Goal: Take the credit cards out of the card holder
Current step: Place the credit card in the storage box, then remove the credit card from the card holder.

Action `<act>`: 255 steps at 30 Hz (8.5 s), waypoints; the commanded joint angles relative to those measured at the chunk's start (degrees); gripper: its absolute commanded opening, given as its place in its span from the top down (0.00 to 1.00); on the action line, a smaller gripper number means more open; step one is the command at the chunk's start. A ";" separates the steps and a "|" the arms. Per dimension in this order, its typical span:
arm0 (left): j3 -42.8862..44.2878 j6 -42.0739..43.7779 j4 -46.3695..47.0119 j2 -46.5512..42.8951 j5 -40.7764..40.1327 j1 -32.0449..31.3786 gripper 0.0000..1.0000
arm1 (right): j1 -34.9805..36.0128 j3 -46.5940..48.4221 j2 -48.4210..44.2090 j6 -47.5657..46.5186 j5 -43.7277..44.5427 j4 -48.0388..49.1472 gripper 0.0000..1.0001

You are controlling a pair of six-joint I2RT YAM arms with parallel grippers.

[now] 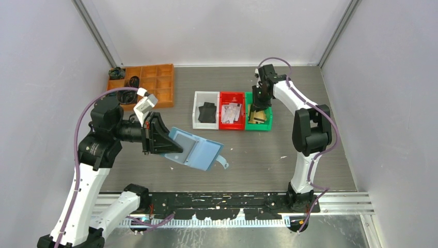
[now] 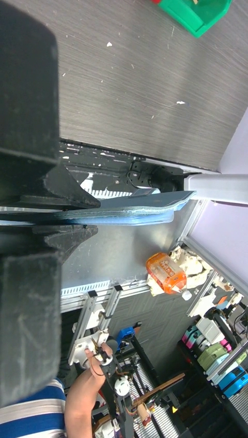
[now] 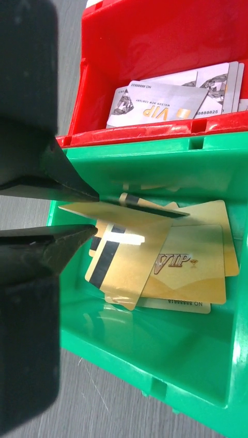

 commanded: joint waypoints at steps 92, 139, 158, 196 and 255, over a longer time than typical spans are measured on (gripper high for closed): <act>5.14 12.11 -14.87 2.50 -4.24 0.35 1.00 | 41.81 -29.26 -49.86 23.08 -27.25 41.56 0.45; 2.19 -8.35 0.38 1.96 0.50 0.36 0.97 | 41.86 -33.21 -50.45 29.91 -32.56 56.39 0.86; 8.87 18.51 -15.62 -0.02 -24.45 0.34 1.00 | 41.86 -34.61 -49.34 33.69 -33.77 59.14 0.44; 11.21 16.38 -13.11 -0.73 -23.42 0.41 1.00 | 41.90 -33.57 -51.04 31.14 -34.75 53.51 0.23; -3.04 -0.79 -4.91 1.00 -12.39 0.41 1.00 | 38.64 -13.26 -56.44 17.40 -14.80 15.06 0.42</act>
